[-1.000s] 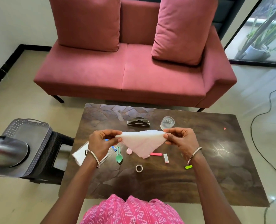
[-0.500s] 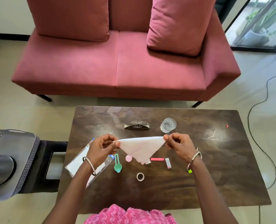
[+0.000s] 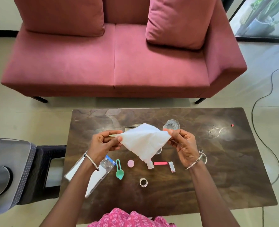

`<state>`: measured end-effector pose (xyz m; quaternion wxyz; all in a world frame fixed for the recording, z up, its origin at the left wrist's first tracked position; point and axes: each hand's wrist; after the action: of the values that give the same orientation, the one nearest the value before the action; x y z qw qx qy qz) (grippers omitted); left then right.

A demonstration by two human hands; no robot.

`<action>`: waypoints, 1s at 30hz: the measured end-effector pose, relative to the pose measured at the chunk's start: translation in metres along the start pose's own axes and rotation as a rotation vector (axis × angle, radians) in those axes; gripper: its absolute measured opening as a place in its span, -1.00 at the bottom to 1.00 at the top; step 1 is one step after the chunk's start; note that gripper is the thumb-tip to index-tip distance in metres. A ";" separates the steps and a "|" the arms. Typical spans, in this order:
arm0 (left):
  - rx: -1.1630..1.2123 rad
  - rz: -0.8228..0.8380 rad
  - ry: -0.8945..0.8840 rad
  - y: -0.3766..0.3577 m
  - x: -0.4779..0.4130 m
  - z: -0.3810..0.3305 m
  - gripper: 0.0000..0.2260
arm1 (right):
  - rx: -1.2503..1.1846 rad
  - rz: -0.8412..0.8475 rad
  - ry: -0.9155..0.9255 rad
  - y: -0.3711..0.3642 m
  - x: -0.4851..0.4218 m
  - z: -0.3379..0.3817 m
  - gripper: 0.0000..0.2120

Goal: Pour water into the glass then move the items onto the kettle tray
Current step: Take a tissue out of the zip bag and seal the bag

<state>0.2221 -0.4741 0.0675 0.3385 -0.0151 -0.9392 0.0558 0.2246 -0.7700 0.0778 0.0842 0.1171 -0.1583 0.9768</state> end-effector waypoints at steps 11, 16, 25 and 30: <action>-0.016 0.031 -0.220 -0.012 0.025 -0.035 -0.75 | 0.098 0.164 0.269 -0.005 0.000 0.044 -0.53; -0.014 0.102 -0.224 -0.021 0.047 -0.050 -0.65 | 0.194 0.304 0.336 -0.006 0.019 0.061 -0.56; 0.062 0.109 -0.225 -0.041 0.083 -0.042 -0.70 | 0.264 0.413 0.293 0.002 0.058 0.080 -0.55; 0.029 0.156 -0.230 -0.044 0.102 -0.033 -0.70 | 0.293 0.425 0.294 0.014 0.072 0.091 -0.58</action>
<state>0.1651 -0.5084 0.1627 0.2232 -0.0765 -0.9669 0.0969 0.1717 -0.8041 0.1763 -0.1181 -0.0505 -0.0229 0.9915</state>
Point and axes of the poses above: each hand's wrist, its own x-axis away from the middle knuckle, its own y-axis out of the back of the hand, z = x × y, and after that the axes turned 12 degrees about y, right-handed
